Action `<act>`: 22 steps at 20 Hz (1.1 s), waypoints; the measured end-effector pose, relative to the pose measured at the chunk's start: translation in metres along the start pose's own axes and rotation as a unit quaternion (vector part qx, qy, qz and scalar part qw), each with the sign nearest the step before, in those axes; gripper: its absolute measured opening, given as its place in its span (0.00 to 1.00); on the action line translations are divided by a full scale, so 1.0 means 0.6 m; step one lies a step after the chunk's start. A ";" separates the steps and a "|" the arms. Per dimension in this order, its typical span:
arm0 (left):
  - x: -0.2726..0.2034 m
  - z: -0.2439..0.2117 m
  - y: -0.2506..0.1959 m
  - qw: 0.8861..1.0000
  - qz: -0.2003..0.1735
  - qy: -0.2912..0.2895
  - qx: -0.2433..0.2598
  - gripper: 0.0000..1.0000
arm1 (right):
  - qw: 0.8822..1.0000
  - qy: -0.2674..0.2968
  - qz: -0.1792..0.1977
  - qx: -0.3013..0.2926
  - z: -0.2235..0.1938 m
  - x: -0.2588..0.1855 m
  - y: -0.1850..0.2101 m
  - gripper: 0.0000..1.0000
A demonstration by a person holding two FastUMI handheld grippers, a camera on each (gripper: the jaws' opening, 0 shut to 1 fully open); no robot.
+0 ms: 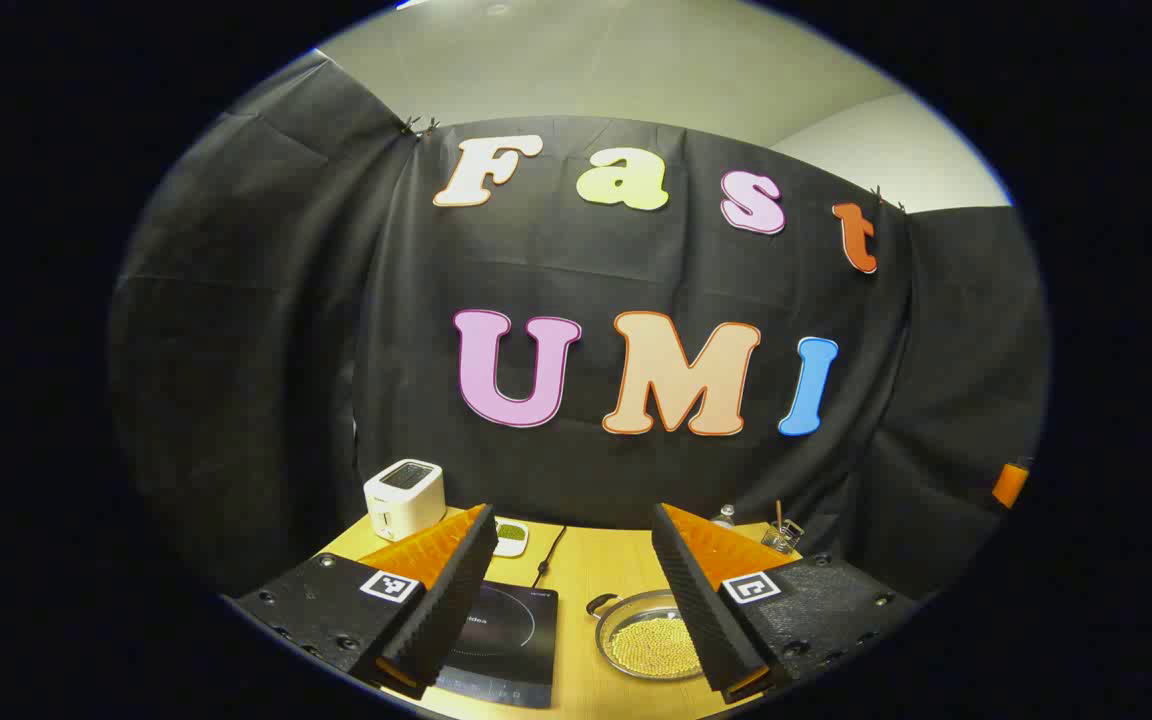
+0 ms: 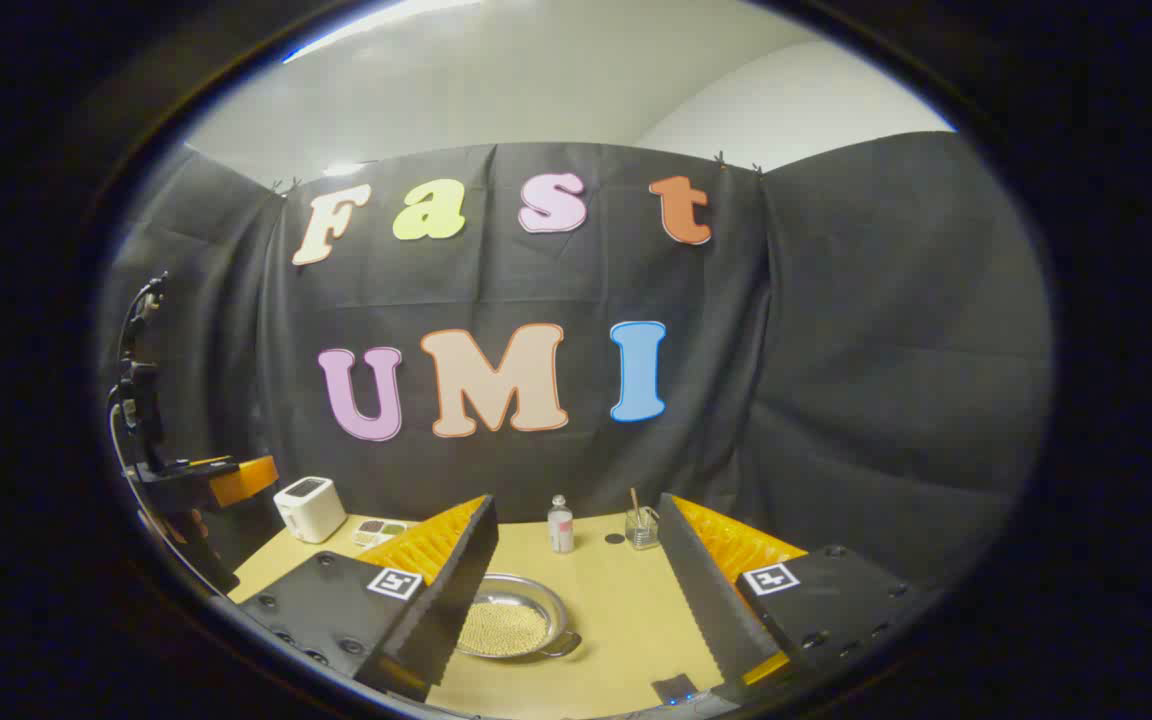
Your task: First push the handle of the pot to place it horizontally, then grasp the pot with both hands and set it on the induction cooktop.
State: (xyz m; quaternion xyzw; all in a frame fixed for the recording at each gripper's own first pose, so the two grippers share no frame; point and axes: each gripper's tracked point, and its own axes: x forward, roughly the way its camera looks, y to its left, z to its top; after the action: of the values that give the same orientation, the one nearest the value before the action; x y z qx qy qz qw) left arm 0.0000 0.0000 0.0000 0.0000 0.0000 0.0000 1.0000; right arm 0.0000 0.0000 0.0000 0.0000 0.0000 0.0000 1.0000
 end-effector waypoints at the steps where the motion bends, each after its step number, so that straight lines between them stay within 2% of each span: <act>1: -0.002 -0.001 -0.003 1.000 -0.002 -0.001 -0.002 0.90 | 1.000 0.001 -0.001 0.002 -0.001 -0.001 -0.002 0.95; 4: -0.011 -0.004 -0.011 1.000 -0.011 -0.001 -0.008 0.90 | 1.000 0.008 0.003 0.009 -0.013 0.002 0.001 0.95; 5: -0.012 -0.004 -0.012 1.000 -0.012 -0.001 -0.010 0.94 | 1.000 0.008 0.006 0.011 -0.012 0.004 0.004 0.95; 7: -0.012 -0.002 -0.013 1.000 -0.012 -0.002 -0.011 0.90 | 1.000 0.009 0.018 0.014 -0.011 0.007 0.019 0.95; 10: -0.018 0.002 -0.017 1.000 -0.013 -0.005 -0.008 0.90 | 0.999 0.007 0.033 0.011 -0.013 0.010 0.038 0.95; 11: -0.021 0.003 -0.020 1.000 -0.015 -0.004 -0.005 0.95 | 0.999 0.010 0.036 0.011 -0.015 0.010 0.039 0.95; 12: -0.025 0.003 -0.022 1.000 -0.017 -0.003 -0.002 0.95 | 0.999 0.011 0.039 0.011 -0.017 0.009 0.044 0.95; 13: -0.031 0.004 -0.024 1.000 -0.020 -0.004 0.002 0.90 | 0.999 0.009 0.042 0.013 -0.012 0.011 0.048 0.95; 14: -0.034 0.005 -0.028 1.000 -0.023 -0.004 0.006 0.95 | 0.999 0.009 0.045 0.016 -0.009 0.012 0.051 0.95; 18: -0.051 0.001 -0.034 0.999 -0.033 -0.002 0.014 0.94 | 0.998 0.011 0.058 0.027 -0.011 0.015 0.067 0.95; 19: -0.055 0.000 -0.034 0.999 -0.036 -0.002 0.013 0.90 | 0.998 0.011 0.058 0.027 -0.011 0.017 0.068 0.95; 22: -0.066 -0.007 -0.021 0.999 -0.036 0.001 0.012 0.94 | 0.998 0.017 0.061 0.028 -0.019 0.021 0.083 0.95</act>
State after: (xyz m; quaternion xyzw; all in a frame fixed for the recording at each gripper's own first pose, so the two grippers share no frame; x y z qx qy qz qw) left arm -0.0393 -0.0128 -0.0039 0.0122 0.0010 -0.0359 0.9993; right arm 0.0126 0.0498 -0.0114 0.0275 0.0168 0.0607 0.9976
